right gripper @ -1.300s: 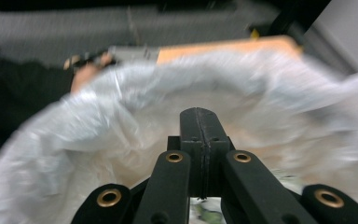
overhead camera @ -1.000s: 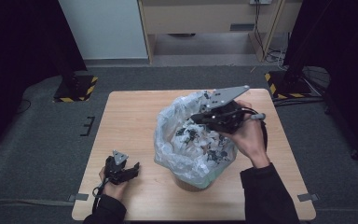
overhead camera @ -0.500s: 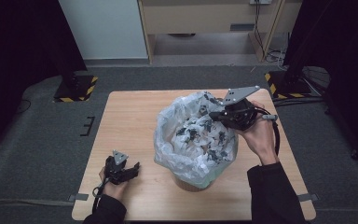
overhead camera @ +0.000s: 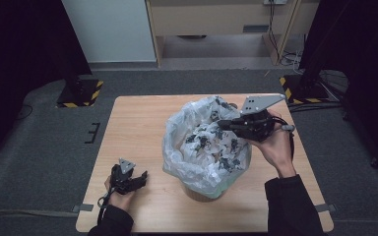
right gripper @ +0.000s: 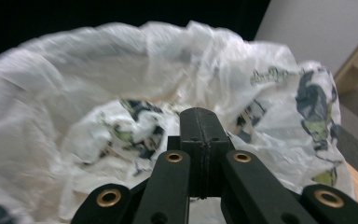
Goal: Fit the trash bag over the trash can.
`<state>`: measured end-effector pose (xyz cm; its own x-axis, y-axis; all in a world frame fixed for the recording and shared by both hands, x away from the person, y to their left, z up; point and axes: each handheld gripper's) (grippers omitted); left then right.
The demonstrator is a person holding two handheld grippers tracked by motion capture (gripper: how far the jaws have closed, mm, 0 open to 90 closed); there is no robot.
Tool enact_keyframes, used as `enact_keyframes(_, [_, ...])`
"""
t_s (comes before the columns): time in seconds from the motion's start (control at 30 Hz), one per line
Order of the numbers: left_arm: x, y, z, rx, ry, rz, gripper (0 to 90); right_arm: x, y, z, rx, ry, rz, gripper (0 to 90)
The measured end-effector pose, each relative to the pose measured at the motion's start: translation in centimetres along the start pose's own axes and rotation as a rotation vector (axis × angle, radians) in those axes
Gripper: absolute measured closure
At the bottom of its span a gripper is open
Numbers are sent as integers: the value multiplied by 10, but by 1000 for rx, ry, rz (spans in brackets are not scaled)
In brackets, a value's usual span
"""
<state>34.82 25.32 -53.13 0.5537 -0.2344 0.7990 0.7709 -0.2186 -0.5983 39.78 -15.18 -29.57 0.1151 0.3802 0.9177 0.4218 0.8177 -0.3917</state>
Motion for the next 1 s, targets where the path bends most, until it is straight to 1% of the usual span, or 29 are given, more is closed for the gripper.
enact_keyframes(0.03, [0,0,0,0,0,0,306,0,-2,2,6,1,-21,900])
enact_keyframes(0.07, [0,0,0,0,0,0,306,0,-2,2,6,1,-21,900])
enact_keyframes(0.1, [0,0,0,0,-1,0,306,-1,-4,4,13,3,-41,900])
enact_keyframes(0.13, [0,0,0,0,-1,0,306,-3,-6,6,17,9,-76,900])
enact_keyframes(0.17, [0,0,0,1,-1,0,306,-4,-7,7,20,14,-91,877])
enact_keyframes(0.2, [0,0,0,1,-1,0,306,-6,-9,9,11,17,-116,843])
enact_keyframes(0.23, [0,0,0,1,-1,0,306,-8,-10,10,-8,19,-139,830])
enact_keyframes(0.33, [0,0,0,0,-1,0,306,-14,-16,13,-42,28,-210,826])
enact_keyframes(0.4, [0,0,0,1,-1,0,306,-16,-19,15,-68,40,-243,805])
enact_keyframes(0.47, [0,0,0,1,-1,0,305,-18,-22,18,-106,47,-273,774])
enact_keyframes(0.5, [0,0,0,1,-2,0,306,-19,-24,21,-134,52,-291,746])
enact_keyframes(0.53, [0,0,0,2,-1,0,305,-19,-26,22,-152,53,-301,726])
enact_keyframes(0.57, [0,0,0,2,-1,0,306,-20,-28,24,-166,55,-326,700])
enact_keyframes(0.63, [0,0,0,2,2,2,306,-21,-31,26,-150,54,-361,662])
enact_keyframes(0.67, [0,0,0,3,-1,0,306,-21,-32,27,-157,52,-371,617])
enact_keyframes(0.7, [0,0,0,2,-1,0,306,-22,-34,28,-168,56,-377,540])
enact_keyframes(0.73, [0,0,0,2,-1,0,305,-23,-35,29,-187,71,-380,488])
enact_keyframes(0.8, [0,0,0,2,0,0,305,-25,-38,31,-218,80,-387,407])
enact_keyframes(0.83, [0,0,0,2,2,2,305,-27,-39,31,-229,85,-393,374])
enact_keyframes(0.93, [0,0,0,3,2,2,306,-31,-41,32,-259,94,-396,319])
enact_keyframes(1.0, [0,0,0,3,-1,0,305,-36,-43,32,-285,115,-413,276])
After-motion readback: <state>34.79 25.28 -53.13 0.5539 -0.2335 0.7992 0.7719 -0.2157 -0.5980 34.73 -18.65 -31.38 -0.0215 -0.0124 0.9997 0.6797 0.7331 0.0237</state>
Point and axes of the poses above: each handheld gripper's, and its own axes: y roughly forward along the jaws, x roughly out of its top, z roughly to its left, and after that the axes turned 6 degrees about -z, right-handed
